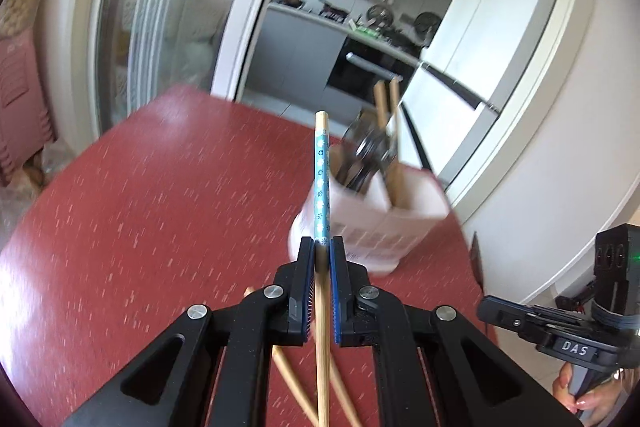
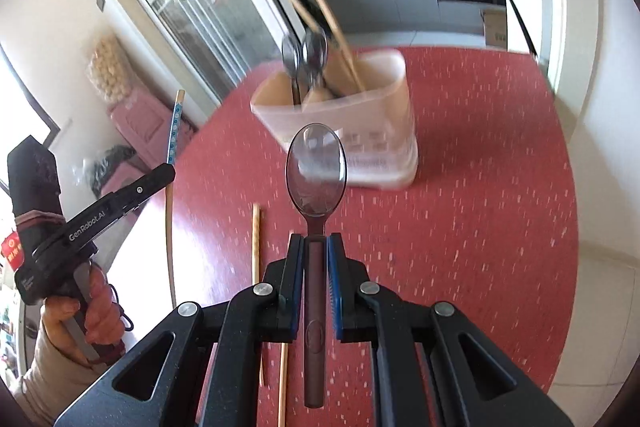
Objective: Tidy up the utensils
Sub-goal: 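Lift the blue-patterned chopstick and dark spoon and carry both over the holder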
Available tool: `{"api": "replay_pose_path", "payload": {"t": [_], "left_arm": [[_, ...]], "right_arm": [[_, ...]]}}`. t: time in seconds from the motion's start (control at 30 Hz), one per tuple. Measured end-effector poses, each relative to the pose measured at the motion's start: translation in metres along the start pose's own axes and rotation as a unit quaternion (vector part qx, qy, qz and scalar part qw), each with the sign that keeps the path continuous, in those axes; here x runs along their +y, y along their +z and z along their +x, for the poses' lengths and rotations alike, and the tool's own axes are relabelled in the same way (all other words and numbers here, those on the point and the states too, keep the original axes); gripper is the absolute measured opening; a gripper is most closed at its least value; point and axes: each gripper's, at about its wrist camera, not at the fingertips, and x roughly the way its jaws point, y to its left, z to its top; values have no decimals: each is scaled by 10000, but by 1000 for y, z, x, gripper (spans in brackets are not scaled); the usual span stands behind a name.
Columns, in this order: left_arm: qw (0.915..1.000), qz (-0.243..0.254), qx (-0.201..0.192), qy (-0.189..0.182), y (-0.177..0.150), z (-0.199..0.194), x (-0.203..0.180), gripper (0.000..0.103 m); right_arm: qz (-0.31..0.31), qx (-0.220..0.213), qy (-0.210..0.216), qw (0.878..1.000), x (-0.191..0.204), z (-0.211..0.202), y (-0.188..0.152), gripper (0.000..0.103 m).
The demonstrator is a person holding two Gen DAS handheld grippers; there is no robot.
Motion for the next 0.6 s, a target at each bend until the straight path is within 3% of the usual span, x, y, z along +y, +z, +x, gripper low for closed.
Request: {"api": "replay_pose_path", "payload": {"t": [0.33,0.6], "left_arm": [[9981,241,-518,-208,76,23,-29,37],[9961,264,-822,-199,121,67,-36,37]], "right_arm": [[-13,-663,68,9978,-4,0,76,13],[-162,-1229,20,9923,-13,24,135,13]]}}
